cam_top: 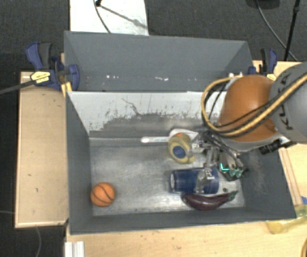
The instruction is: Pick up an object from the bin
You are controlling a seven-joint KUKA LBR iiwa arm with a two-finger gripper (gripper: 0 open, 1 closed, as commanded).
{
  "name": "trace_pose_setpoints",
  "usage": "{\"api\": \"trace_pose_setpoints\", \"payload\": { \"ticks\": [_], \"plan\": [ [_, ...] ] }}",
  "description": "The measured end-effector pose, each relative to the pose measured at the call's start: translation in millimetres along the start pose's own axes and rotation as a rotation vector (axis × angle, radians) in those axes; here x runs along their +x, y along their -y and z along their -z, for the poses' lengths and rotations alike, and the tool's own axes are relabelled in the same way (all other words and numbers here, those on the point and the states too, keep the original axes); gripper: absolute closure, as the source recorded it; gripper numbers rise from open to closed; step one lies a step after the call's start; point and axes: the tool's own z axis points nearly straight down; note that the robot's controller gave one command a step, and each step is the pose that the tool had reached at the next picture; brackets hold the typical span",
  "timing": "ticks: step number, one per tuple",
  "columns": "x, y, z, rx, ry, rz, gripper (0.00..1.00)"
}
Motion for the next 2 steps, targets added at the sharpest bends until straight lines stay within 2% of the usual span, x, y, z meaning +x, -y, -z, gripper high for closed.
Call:
{"api": "trace_pose_setpoints", "payload": {
  "ticks": [1, 2],
  "plan": [
    [-2.0, 0, 4, 0.0, 0.008, 0.0, 0.0],
    [-4.2, 6, -54, -0.005, 0.0, 0.006, 1.0]
  ]
}}
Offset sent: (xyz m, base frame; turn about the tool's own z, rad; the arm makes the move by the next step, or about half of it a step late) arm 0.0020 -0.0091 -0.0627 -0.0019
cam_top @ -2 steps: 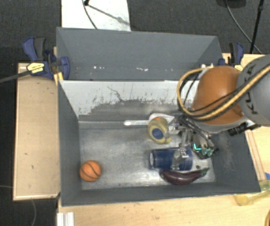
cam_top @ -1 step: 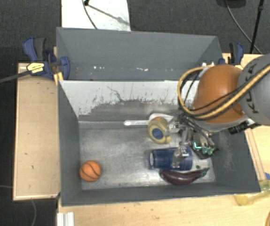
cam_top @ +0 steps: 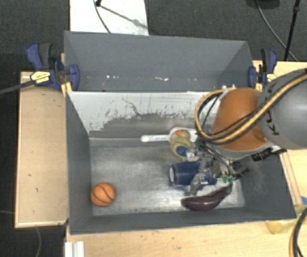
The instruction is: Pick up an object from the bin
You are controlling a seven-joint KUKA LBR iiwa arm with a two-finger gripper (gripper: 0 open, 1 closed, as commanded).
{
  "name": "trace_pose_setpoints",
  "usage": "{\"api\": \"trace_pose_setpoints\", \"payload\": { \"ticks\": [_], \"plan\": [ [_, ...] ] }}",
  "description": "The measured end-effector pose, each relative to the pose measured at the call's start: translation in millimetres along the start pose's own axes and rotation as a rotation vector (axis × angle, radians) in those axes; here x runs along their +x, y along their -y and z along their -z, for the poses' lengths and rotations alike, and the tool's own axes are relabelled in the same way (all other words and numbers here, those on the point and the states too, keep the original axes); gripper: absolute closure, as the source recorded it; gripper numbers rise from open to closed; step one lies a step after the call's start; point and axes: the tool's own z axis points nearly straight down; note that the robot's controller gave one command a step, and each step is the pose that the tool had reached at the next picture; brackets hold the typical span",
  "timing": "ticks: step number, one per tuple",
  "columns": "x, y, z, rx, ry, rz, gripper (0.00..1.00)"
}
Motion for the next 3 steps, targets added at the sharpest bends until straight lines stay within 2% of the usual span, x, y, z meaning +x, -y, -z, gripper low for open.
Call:
{"api": "trace_pose_setpoints", "payload": {
  "ticks": [1, 2, 3],
  "plan": [
    [0.0, 0, 0, 0.0, 0.0, 0.0, 1.0],
    [24.3, 6, 149, 0.005, 0.01, -0.028, 1.0],
    [25.1, 6, 148, 0.005, 0.007, -0.028, 1.0]
  ]
}}
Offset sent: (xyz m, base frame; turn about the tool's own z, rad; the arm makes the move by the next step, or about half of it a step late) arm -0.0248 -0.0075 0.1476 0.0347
